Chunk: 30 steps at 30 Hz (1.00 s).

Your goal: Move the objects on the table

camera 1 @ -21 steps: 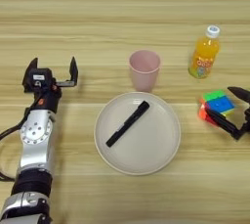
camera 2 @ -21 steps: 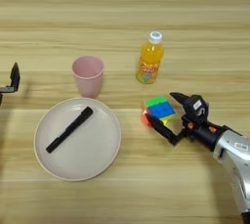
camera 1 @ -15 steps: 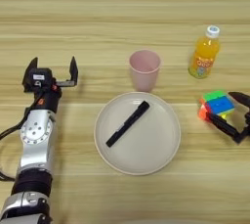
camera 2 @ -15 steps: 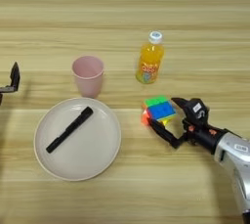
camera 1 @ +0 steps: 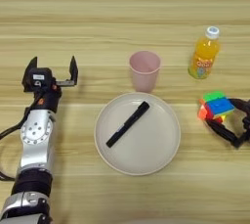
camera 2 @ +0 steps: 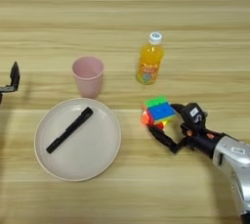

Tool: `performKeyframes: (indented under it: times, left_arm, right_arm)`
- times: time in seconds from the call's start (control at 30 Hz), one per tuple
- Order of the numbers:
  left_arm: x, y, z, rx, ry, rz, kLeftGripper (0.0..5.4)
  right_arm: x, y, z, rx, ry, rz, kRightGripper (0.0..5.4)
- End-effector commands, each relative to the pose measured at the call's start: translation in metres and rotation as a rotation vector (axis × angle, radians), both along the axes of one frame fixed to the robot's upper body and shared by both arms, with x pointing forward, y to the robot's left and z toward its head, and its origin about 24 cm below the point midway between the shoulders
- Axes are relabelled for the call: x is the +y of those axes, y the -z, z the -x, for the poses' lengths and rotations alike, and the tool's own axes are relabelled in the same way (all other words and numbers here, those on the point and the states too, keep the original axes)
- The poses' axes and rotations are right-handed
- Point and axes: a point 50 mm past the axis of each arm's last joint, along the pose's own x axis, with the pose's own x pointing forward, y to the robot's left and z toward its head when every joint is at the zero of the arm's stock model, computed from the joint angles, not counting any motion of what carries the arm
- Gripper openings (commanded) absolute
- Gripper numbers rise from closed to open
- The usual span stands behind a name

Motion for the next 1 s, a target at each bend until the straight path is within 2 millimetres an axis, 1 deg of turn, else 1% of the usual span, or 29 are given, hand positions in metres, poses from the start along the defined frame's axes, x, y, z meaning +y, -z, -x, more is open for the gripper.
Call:
performKeyframes:
  times: [0.03,0.47,1.0]
  left_arm:
    - [0.0001,-0.0029,-0.0017,-0.010,0.007,-0.020,5.36]
    - [0.0009,-0.0024,-0.0019,-0.008,0.007,-0.027,5.36]
    - [0.0011,-0.0021,-0.0022,-0.008,0.009,-0.030,5.36]
  right_arm:
    - [-0.0009,0.0023,-0.0029,0.011,0.021,0.004,5.40]
    - [0.0019,0.0056,-0.0042,0.026,0.030,-0.026,5.40]
    - [0.0042,0.0004,-0.0051,0.006,0.014,-0.067,5.40]
